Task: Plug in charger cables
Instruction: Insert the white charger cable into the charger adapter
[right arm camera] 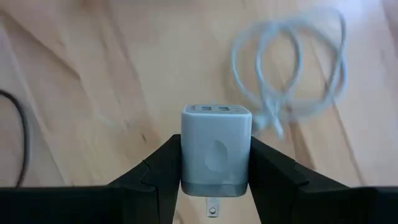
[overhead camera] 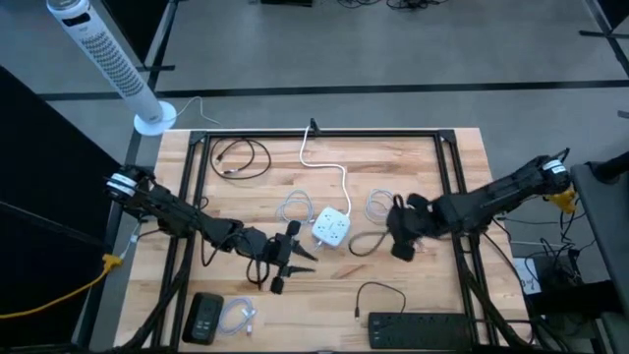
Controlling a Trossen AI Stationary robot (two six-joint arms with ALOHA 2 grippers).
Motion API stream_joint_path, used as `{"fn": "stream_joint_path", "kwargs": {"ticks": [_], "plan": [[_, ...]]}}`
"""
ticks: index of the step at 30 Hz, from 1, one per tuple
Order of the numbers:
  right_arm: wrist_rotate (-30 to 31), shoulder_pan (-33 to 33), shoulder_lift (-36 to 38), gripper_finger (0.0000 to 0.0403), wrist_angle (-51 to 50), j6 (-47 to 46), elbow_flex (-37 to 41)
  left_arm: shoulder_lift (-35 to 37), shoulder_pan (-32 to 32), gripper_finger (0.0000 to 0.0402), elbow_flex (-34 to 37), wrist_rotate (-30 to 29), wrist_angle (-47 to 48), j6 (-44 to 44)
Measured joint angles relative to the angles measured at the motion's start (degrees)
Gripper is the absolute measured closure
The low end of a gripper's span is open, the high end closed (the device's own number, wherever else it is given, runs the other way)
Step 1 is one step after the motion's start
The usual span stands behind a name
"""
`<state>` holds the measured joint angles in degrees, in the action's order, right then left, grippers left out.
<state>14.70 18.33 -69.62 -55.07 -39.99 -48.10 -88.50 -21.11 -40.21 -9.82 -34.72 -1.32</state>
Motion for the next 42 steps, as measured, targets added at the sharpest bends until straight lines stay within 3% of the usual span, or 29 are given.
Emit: {"fn": "stream_joint_path", "kwargs": {"ticks": [5, 8, 12, 15, 20, 30, 36, 42], "plan": [[5.3, 1.2, -1.0, 0.0258, -3.4, -10.4, 4.0, -4.9, 2.3, 0.0298, -5.0, -0.2, 3.8, -0.9], [6.1, -1.3, -1.5, 0.0258, -2.4, -12.9, 7.4, -7.3, 6.1, 0.0299, -11.1, -1.4, 15.4, -2.1], [5.9, -4.2, -2.3, 0.0258, 1.4, -10.8, 11.0, -10.1, 11.9, 0.0299, -19.8, -1.5, 32.6, -3.7], [5.9, -7.1, -3.3, 0.0258, 5.2, -5.9, 11.9, -11.8, 15.2, 0.0299, -23.8, 1.7, 37.7, -10.6], [5.9, -13.0, -6.6, 0.0258, 14.2, 4.0, 12.0, -13.3, 19.6, 0.0299, -27.0, 10.9, 38.1, -18.9], [4.5, -27.1, -12.4, 0.0258, 40.8, 23.6, 11.9, -11.3, 22.9, 0.03, -26.9, 12.9, 41.9, -20.6], [3.3, -26.1, -7.1, 0.0258, 36.1, 22.7, 10.6, -12.2, 24.2, 0.03, -26.4, 13.7, 40.9, -20.6], [6.8, -18.7, 1.3, 0.0258, 24.8, 11.2, 10.7, -16.2, 27.6, 0.03, -28.1, 19.5, 36.7, -25.9]]}}
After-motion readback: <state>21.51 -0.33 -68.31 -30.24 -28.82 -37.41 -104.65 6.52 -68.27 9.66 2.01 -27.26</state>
